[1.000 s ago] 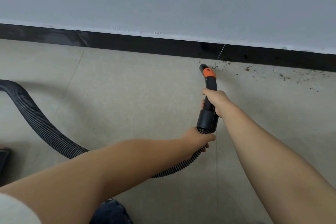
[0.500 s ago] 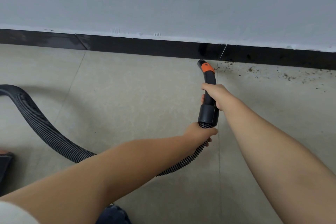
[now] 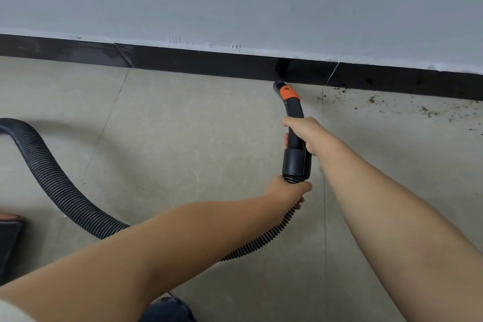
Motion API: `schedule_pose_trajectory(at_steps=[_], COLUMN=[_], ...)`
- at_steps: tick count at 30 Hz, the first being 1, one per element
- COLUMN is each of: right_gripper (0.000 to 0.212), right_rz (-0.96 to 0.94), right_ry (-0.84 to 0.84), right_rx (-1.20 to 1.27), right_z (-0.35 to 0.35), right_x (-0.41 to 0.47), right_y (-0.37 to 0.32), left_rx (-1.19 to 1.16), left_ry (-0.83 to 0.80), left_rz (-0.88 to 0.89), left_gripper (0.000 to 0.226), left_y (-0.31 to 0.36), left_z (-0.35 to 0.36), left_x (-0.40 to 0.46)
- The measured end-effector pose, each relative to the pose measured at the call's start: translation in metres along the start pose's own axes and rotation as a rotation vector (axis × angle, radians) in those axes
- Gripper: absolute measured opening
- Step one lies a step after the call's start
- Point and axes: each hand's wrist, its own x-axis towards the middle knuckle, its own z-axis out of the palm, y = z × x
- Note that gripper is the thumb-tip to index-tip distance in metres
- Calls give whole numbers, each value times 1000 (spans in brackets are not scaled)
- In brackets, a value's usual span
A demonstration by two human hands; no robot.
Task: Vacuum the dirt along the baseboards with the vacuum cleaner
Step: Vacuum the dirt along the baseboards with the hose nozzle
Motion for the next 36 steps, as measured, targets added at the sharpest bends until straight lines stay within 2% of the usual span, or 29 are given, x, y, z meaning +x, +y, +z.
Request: schedule_pose_trajectory(at_steps=[5, 17, 20, 25, 36], right_gripper=[15, 12, 14, 14, 12], right_rz=[7, 134, 113, 114, 103], right_ry=[17, 100, 114, 174, 163], right_rx=[4, 21, 45, 134, 205], right_z=[-1, -39, -48, -68, -124], right_x=[-2, -48, -49, -52, -56], right_y=[-4, 22, 30, 51, 77], left_rx=[11, 88, 106, 190, 293], left_ry=[-32, -243, -253, -250, -226], left_rz=[-7, -108, -112, -106, -110], left_gripper=[11, 11, 11, 24, 26], left_y=[4, 4, 1, -8, -6], left_z=[-1, 21, 32, 48, 99], left_x=[-1, -49, -48, -48, -52])
